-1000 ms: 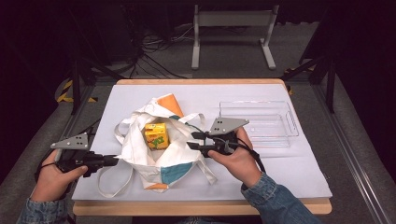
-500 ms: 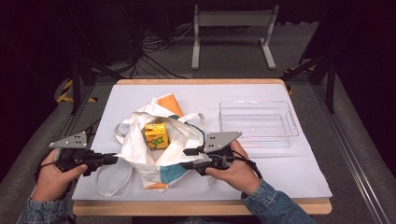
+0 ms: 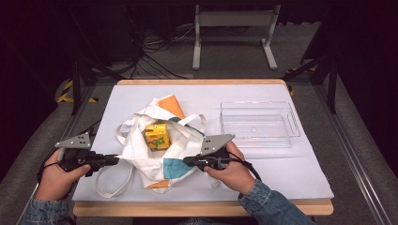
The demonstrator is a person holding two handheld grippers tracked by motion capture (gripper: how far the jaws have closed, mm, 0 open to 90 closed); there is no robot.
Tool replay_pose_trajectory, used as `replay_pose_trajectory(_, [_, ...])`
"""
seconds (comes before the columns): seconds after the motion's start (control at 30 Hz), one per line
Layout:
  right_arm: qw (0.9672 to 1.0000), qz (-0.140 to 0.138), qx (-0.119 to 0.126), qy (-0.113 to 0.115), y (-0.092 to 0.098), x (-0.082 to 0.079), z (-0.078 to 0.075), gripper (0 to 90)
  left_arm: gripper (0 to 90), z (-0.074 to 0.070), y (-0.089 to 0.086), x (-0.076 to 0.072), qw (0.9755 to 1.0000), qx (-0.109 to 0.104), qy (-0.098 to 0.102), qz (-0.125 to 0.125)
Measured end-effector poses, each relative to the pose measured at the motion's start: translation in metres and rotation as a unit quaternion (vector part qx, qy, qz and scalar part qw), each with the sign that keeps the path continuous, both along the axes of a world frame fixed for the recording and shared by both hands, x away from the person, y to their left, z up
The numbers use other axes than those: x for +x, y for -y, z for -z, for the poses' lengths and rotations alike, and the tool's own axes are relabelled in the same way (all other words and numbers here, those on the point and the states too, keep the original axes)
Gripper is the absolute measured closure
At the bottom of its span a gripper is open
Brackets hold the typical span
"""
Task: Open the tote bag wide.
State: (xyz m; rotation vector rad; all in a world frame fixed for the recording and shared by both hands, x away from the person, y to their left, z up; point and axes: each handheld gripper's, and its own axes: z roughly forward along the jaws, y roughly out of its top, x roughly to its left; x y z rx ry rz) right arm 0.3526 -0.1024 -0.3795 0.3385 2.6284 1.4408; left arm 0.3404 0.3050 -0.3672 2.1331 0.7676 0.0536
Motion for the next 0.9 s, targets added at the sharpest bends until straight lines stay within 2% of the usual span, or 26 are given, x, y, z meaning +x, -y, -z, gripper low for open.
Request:
replay_pose_trajectory(0.07, [0.9999,0.012,-0.001,-0.008,0.000,0.004,0.006,88.9,87.6,0.004,0.002,0.002,0.9999,0.008,-0.006,-0.004])
replay_pose_trajectory(0.23, [0.9990,0.033,-0.014,-0.025,0.000,0.014,0.023,89.0,87.8,0.018,0.010,0.012,0.9986,0.047,-0.019,-0.016])
replay_pose_trajectory(0.3, [0.9987,0.037,-0.016,-0.032,-0.001,0.017,0.030,88.9,87.8,0.023,0.011,0.015,0.9982,0.051,-0.025,-0.020])
replay_pose_trajectory(0.4, [0.9981,0.043,-0.020,-0.040,-0.003,0.020,0.039,88.9,87.8,0.028,0.010,0.018,0.9979,0.051,-0.033,-0.024])
replay_pose_trajectory(0.5, [0.9979,0.046,-0.027,-0.038,-0.006,0.022,0.046,88.9,87.9,0.033,0.011,0.020,0.9977,0.050,-0.038,-0.026])
replay_pose_trajectory(0.67, [0.9972,0.050,-0.035,-0.044,-0.009,0.023,0.054,88.9,87.9,0.037,0.011,0.022,0.9973,0.053,-0.047,-0.022])
replay_pose_trajectory(0.83, [0.9972,0.047,-0.045,-0.037,-0.011,0.022,0.061,88.7,87.8,0.041,0.011,0.023,0.9965,0.057,-0.058,-0.016])
replay_pose_trajectory(0.9, [0.9971,0.048,-0.044,-0.038,-0.011,0.022,0.061,88.7,87.8,0.041,0.011,0.023,0.9967,0.056,-0.057,-0.015])
